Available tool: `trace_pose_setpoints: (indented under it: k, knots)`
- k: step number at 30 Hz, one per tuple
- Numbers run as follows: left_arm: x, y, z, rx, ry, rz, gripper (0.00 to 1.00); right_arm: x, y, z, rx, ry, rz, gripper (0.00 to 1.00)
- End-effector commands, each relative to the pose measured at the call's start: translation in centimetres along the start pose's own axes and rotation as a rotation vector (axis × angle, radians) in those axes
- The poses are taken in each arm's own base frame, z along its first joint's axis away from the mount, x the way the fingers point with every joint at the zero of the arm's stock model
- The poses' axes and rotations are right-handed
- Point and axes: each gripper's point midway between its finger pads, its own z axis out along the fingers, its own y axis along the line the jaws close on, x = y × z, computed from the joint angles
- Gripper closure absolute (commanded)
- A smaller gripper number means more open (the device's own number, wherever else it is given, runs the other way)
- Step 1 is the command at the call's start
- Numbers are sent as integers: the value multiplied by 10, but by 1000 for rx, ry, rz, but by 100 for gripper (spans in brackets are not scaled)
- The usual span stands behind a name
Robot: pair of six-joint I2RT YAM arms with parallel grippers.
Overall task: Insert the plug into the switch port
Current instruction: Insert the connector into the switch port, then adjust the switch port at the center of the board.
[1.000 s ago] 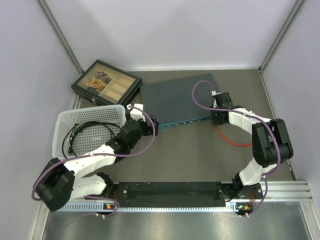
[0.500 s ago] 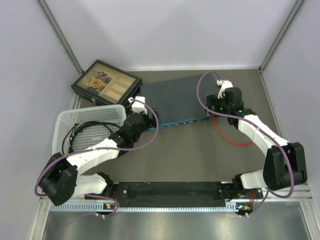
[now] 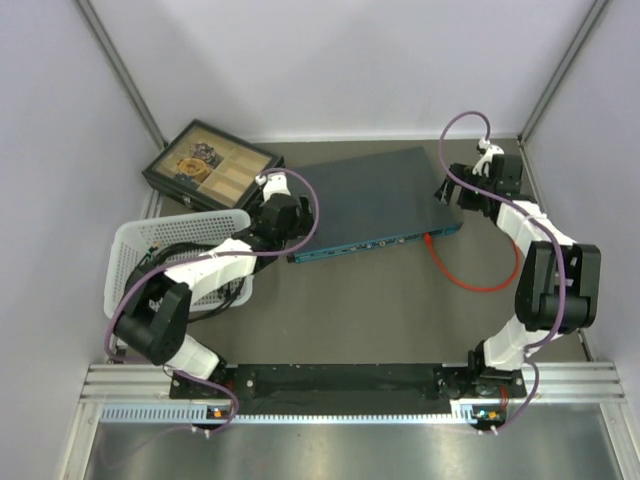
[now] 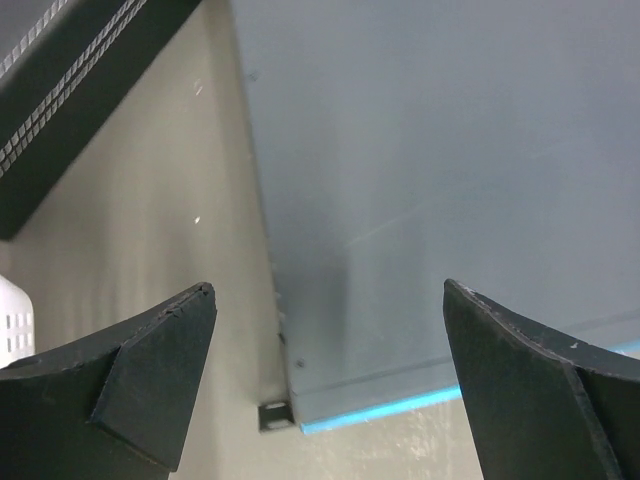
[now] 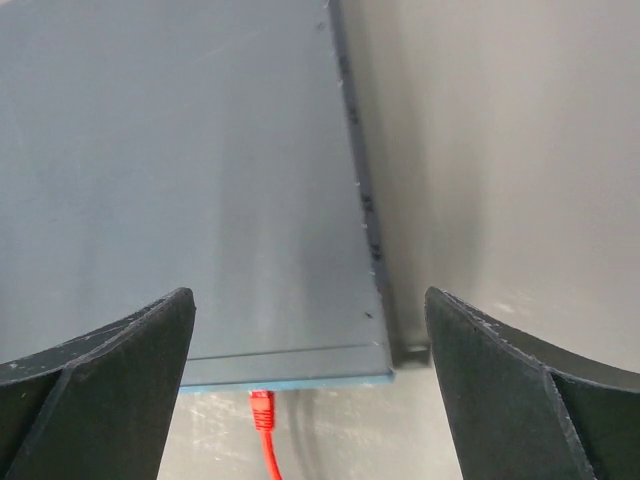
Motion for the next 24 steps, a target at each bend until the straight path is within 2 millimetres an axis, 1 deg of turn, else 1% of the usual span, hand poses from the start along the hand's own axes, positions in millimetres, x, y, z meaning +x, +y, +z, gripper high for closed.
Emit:
trace_pose_setpoints:
  k: [1, 3, 4, 6, 7, 8, 10, 11, 13, 14, 18, 19, 23, 24]
  knots:
    - [5, 9, 17, -6, 76, -118, 1, -15, 12, 13, -143, -28, 56, 5]
    - [9, 10, 21, 4, 91, -131, 1, -11, 12, 18, -170, -15, 70, 5]
    - [9, 11, 27, 11, 93, -141, 1, -5, 12, 24, -182, -2, 75, 5]
    - [16, 5, 30, 49, 123, -151, 1, -1, 10, 29, -191, 14, 85, 5]
    - [22, 4, 34, 58, 140, -150, 1, 5, 11, 33, -210, 31, 95, 4]
    - [22, -1, 35, 82, 146, -154, 1, 8, 11, 35, -217, 38, 103, 4]
    - [31, -3, 40, 89, 172, -149, 1, 16, 11, 39, -230, 60, 122, 4]
    - [31, -4, 41, 94, 176, -147, 1, 22, 10, 42, -235, 76, 133, 4]
    - [38, -7, 43, 108, 205, -140, 1, 28, 14, 43, -259, 95, 146, 4]
    - [39, -9, 43, 120, 213, -137, 1, 30, 15, 42, -267, 99, 150, 4]
    - [51, -15, 42, 157, 276, -116, 1, 36, 25, 30, -303, 95, 174, 4]
    - [53, -15, 42, 160, 285, -115, 1, 45, 27, 26, -315, 115, 191, 4]
    - [60, -17, 39, 180, 311, -104, 1, 70, 40, 7, -355, 149, 257, 4]
    - [62, -21, 36, 207, 327, -101, 1, 82, 44, -1, -365, 159, 266, 4]
